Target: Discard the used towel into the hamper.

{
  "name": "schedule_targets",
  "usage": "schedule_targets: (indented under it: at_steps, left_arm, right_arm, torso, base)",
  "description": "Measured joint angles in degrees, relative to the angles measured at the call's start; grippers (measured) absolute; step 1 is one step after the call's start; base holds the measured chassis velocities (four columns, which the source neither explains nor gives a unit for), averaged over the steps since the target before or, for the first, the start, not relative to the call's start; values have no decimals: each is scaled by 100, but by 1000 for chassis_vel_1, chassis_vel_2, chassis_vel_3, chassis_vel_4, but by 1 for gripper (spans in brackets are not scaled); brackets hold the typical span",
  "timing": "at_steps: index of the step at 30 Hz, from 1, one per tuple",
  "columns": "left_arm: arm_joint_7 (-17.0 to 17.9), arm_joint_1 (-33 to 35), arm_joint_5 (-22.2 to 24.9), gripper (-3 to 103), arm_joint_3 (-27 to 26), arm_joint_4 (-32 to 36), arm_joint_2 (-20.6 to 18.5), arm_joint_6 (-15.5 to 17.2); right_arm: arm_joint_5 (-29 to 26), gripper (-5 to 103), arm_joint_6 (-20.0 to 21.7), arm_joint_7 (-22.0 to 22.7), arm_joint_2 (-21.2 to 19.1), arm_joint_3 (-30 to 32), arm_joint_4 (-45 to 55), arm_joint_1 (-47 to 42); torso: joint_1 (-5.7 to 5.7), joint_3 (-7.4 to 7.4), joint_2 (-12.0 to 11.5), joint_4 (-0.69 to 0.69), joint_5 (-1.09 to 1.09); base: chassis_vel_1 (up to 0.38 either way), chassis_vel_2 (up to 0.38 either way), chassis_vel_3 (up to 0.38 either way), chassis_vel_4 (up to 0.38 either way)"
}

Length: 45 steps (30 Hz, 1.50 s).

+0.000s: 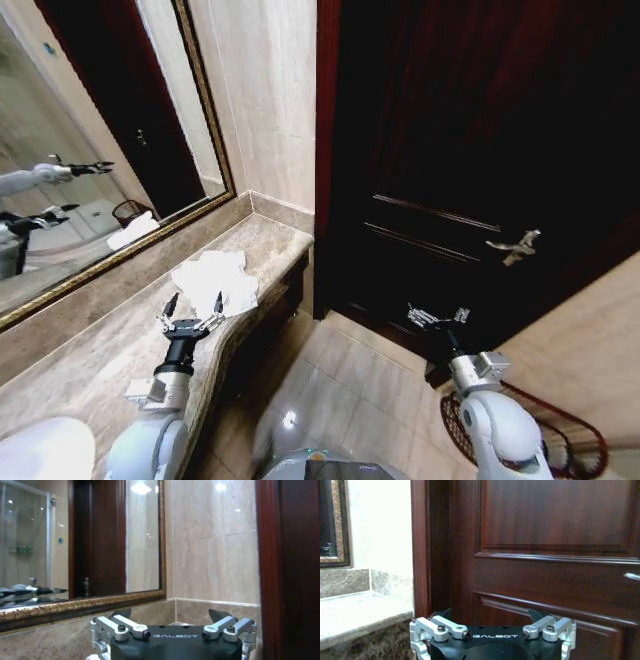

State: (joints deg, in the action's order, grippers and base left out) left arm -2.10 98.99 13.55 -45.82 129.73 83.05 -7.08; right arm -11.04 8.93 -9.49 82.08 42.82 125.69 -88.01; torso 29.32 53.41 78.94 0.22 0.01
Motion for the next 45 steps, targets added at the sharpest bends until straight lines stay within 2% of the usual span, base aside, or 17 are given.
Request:
schedule_targets:
  at_steps: [4,12,16,23,26,27,29,34,38,39,42,45]
  left_arm:
    - [58,-10,-1,100,12,-2,8,-16]
    - [240,-53,-71,100,42,-51,7,47]
    - [415,-131,-158,100,67,-23,-52,511]
    - [506,-192,-130,100,134,73,-137,862]
    - [618,-273,-14,100,174,136,-226,1258]
    - [618,-273,-14,100,174,136,-226,1258]
    - [711,-331,90,100,219,161,-369,1571]
    - [785,-470,240,100,274,159,-564,1871]
    - [917,-922,566,100,321,-115,-799,2221]
    - [917,-922,566,100,321,-115,-799,2221]
    - [1025,-1350,864,100,350,-320,-975,2553]
    - [1089,-1502,907,100,399,-417,-1034,2632]
  right_arm:
    - [0,100,-6,-3,14,-26,0,5]
    - [0,100,-4,26,11,-25,-32,9]
    - [1,100,-3,47,30,-47,-62,9]
    - [4,100,-14,58,31,-52,-104,5]
    - [4,100,-27,82,19,-45,-127,7]
    - [4,100,-27,82,19,-45,-127,7]
    - [4,100,-37,88,6,-43,-129,4]
    - [18,100,-46,116,-2,-34,-143,6]
    - [75,100,-45,170,-5,-37,-184,10]
    - [75,100,-45,170,-5,-37,-184,10]
    - [97,100,-5,193,-12,-29,-183,42]
    - [99,100,12,209,-13,-17,-182,67]
  torso:
    - [5,2,-1,3,0]
    - [-2,0,-1,0,-1]
    - [-4,-1,1,1,-2]
    - [0,0,1,0,-1]
    - [0,0,1,0,-1]
    - [0,0,1,0,-1]
    - [0,-1,1,0,-2]
    - [0,0,1,1,-1]
    - [0,0,0,0,-2]
    - [0,0,0,0,-2]
    - [0,0,0,0,-2]
    - [0,0,0,0,-2]
  base:
    - [-40,165,182,-47]
    - [11,23,5,10]
    - [15,-3,-16,10]
    - [0,0,0,0]
    - [0,0,0,0]
    - [0,0,0,0]
    - [0,0,0,0]
    - [0,0,0,0]
    - [0,0,0,0]
    - [0,0,0,0]
    - [0,0,0,0]
    - [0,0,0,0]
